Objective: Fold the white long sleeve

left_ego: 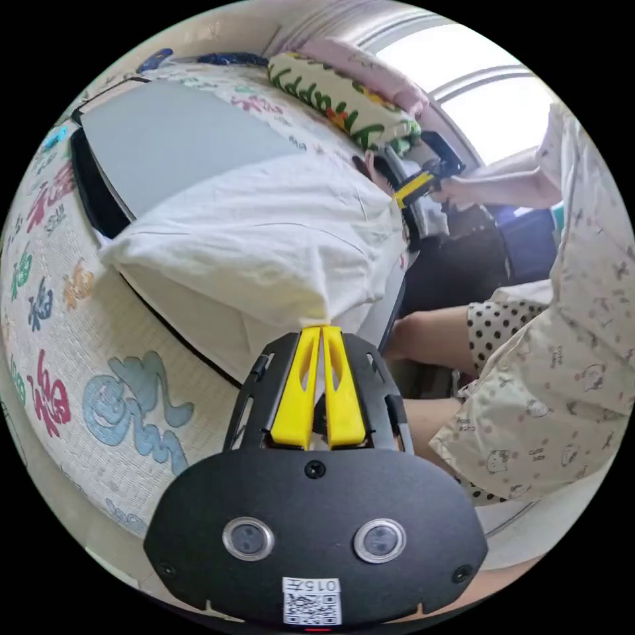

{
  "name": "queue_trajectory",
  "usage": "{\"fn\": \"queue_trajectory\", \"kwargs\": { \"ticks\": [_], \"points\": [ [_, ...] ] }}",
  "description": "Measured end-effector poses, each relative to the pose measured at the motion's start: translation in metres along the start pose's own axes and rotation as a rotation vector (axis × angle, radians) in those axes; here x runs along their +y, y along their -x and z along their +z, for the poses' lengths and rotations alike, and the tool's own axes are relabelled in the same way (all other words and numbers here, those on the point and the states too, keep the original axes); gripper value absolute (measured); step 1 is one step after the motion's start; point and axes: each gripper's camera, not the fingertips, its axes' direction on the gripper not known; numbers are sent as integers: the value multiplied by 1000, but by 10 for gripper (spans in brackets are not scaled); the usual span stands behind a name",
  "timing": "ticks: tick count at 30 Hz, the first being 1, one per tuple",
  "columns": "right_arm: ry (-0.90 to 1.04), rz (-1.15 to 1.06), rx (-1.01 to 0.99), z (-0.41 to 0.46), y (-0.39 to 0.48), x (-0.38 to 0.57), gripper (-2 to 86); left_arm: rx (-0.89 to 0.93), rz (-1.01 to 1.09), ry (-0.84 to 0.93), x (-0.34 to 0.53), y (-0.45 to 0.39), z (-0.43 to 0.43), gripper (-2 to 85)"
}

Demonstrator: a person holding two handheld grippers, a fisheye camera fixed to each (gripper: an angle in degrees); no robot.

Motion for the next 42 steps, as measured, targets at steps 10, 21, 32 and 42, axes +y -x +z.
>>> {"fn": "queue_trajectory", "kwargs": {
  "ticks": [10,21,32,42],
  "points": [
    [129,83,121,121,13,85,60,-143,-9,306,30,-22,86,0],
    [-103,-248,266,166,200,109,90,-196,-569,-173,54,30,12,87],
    [-61,-513,376,350,359,65,103,-106,-774,-488,31,124,-2,83],
    [39,-502,385,382,402,86,10,-191,-721,-447,-1,123,-28,-5]
  ]
}}
